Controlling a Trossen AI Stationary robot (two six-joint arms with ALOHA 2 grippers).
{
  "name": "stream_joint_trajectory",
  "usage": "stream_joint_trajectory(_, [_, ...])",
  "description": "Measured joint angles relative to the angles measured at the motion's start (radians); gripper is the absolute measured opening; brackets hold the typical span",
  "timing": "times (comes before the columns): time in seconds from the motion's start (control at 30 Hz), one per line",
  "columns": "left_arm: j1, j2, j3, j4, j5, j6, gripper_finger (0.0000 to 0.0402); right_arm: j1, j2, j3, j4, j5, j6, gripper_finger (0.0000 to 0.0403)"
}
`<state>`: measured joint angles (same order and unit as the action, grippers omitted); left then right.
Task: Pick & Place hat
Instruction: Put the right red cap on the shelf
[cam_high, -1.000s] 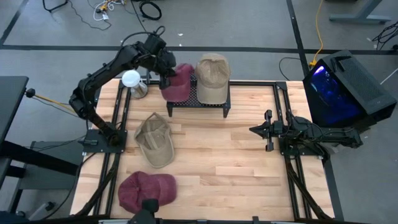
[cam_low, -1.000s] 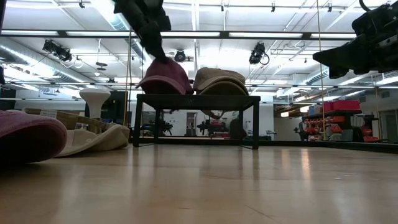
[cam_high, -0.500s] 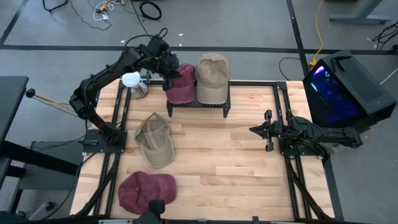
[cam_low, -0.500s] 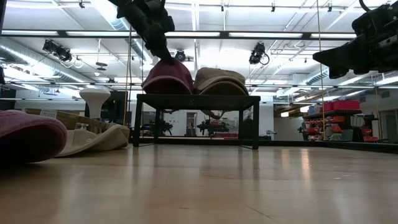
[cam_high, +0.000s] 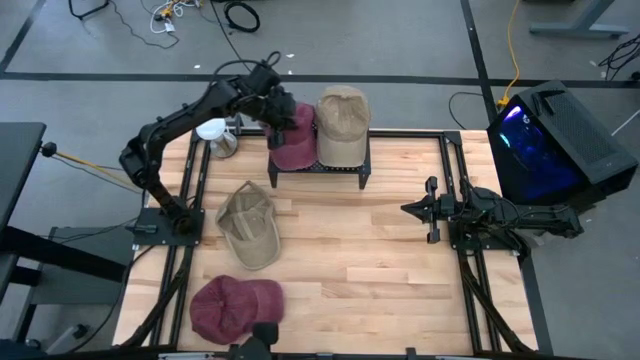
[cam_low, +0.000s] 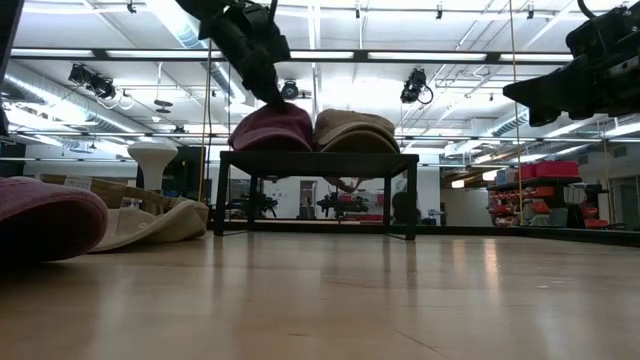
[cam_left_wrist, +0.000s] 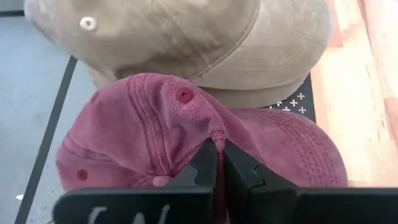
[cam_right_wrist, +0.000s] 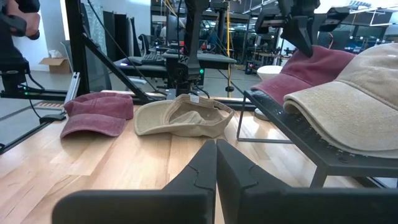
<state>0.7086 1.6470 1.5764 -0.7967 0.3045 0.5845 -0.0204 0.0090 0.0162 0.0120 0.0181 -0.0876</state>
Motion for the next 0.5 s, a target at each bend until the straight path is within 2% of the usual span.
stream_joint_trajectory(0.2, [-0.006,0.003,0.000,0.034,0.000,0.004,0.0005,0.000,0.000,0.000,0.000,0.000,0.000,0.0010])
stream_joint_trajectory(0.5, [-0.006,0.003,0.000,0.037,-0.034,-0.003,0.0028,0.000,0.000,0.000,0.000,0.000,0.000,0.0010])
